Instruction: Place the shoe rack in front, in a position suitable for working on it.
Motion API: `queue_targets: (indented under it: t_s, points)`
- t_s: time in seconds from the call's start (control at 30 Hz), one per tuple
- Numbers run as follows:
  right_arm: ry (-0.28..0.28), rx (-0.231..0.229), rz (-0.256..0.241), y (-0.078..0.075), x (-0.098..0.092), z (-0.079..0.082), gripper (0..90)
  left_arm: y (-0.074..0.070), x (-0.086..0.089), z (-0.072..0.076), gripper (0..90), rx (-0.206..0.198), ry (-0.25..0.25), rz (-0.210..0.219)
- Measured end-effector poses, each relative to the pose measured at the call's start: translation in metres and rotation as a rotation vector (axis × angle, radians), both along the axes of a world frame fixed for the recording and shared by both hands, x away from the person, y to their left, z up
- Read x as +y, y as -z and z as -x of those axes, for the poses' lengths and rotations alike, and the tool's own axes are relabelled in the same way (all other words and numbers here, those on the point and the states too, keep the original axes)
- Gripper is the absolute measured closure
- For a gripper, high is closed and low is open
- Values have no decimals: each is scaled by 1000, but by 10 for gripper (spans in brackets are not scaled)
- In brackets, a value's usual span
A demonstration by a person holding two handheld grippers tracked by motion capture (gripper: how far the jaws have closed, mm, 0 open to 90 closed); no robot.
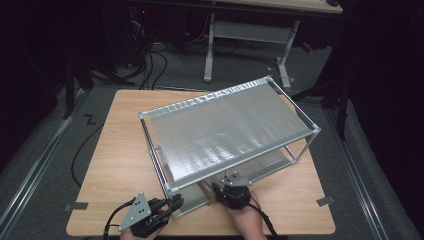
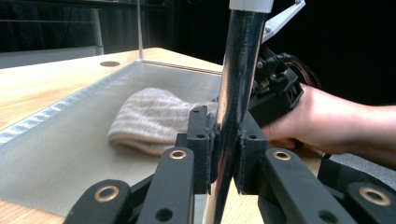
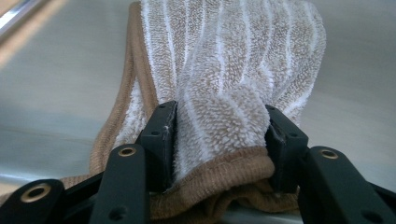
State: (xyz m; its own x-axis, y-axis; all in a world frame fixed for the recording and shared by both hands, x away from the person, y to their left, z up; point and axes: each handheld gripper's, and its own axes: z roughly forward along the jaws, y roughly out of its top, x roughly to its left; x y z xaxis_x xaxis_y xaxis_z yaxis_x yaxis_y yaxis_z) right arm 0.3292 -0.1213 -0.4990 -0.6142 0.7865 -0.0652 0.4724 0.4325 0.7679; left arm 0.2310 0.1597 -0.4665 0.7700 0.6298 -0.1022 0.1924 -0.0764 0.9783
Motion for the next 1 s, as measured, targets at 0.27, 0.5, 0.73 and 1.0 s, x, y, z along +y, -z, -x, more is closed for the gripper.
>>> queue_targets:
  t_s: [0.27, 0.5, 0.73, 1.0]
  points:
    - [105, -10, 9, 0, -43, -20, 519, 0, -1, 0, 791, 1, 0, 2]
    - [163, -19, 17, -1, -77, -36, 519, 0, -1, 0, 791, -1, -3, -1]
    - [226, -42, 36, -1, -104, -47, 518, 0, 0, 0, 790, 0, -1, 2]
    - [312, -61, 43, -2, -142, -60, 511, 0, 0, 0, 790, 4, -6, 4]
